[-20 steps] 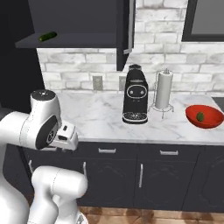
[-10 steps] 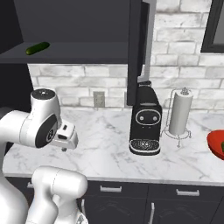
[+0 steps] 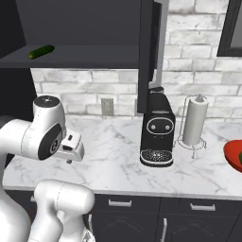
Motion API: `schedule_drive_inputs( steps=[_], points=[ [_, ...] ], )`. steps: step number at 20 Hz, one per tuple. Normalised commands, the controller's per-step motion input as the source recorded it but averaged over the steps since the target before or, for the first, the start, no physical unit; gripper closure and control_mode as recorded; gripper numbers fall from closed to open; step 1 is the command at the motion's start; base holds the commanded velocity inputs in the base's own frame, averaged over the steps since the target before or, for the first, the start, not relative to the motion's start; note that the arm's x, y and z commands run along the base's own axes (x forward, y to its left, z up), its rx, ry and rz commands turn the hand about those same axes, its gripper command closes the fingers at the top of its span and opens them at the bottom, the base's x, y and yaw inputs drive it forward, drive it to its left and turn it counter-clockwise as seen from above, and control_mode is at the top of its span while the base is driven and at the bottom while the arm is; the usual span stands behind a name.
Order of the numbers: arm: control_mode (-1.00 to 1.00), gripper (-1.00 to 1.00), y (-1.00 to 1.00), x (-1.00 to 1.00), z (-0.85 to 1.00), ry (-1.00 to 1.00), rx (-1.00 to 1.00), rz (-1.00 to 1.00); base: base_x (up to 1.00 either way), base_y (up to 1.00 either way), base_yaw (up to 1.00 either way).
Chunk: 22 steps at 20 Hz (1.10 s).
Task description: Pick the cucumbers from the cabinet and place them in one bowl. Pick the potato from the sink and place it in the other bowl.
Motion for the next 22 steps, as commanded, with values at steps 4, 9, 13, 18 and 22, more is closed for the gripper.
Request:
schedule_drive_inputs(
  steps=[4, 9, 13, 18, 22],
  points=[
    [1.0, -1.0, 0.0, 0.0, 0.0, 0.0, 0.0, 0.0, 0.0, 0.0, 0.0],
    [1.0, -1.0, 0.0, 0.0, 0.0, 0.0, 0.0, 0.0, 0.0, 0.0, 0.0],
    [1.0, -1.0, 0.0, 0.0, 0.0, 0.0, 0.0, 0.0, 0.0, 0.0, 0.0],
    [1.0, -1.0, 0.0, 0.0, 0.0, 0.0, 0.0, 0.0, 0.0, 0.0, 0.0],
    [-1.0, -1.0, 0.09, 0.0, 0.0, -0.01, 0.0, 0.0, 0.0, 0.0, 0.0]
  ],
)
